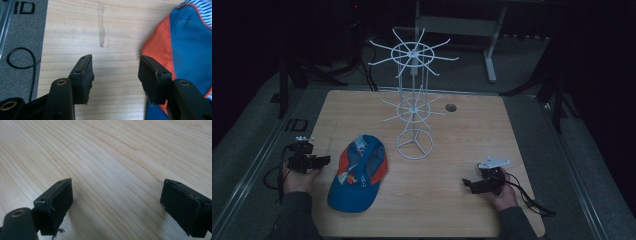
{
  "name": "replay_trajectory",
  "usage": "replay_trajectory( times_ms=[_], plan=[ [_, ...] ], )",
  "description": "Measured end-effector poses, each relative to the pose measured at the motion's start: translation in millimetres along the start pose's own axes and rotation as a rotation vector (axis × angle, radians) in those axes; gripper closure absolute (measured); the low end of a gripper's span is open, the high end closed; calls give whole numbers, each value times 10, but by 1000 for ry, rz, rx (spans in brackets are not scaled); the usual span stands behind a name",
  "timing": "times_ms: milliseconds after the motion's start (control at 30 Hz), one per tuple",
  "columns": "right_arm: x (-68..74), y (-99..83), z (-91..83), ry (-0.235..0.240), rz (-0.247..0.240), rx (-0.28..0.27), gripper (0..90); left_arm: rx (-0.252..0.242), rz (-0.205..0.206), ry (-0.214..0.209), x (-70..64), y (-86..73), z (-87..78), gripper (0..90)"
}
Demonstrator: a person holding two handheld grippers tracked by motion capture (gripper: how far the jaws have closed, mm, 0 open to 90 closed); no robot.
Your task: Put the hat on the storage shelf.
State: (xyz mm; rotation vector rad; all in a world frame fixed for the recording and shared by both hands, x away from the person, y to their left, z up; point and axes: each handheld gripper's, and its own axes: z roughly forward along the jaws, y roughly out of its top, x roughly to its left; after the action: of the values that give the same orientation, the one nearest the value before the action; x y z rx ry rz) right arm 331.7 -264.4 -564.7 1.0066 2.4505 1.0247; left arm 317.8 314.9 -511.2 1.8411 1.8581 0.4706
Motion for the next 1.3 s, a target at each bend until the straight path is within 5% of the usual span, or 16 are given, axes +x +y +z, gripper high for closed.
replay_trajectory(
  times_ms=[1300],
  plan=[
    [2, 0, 1, -4, 3, 0, 107, -54, 46, -86, -431, 253, -307, 415]
  ],
)
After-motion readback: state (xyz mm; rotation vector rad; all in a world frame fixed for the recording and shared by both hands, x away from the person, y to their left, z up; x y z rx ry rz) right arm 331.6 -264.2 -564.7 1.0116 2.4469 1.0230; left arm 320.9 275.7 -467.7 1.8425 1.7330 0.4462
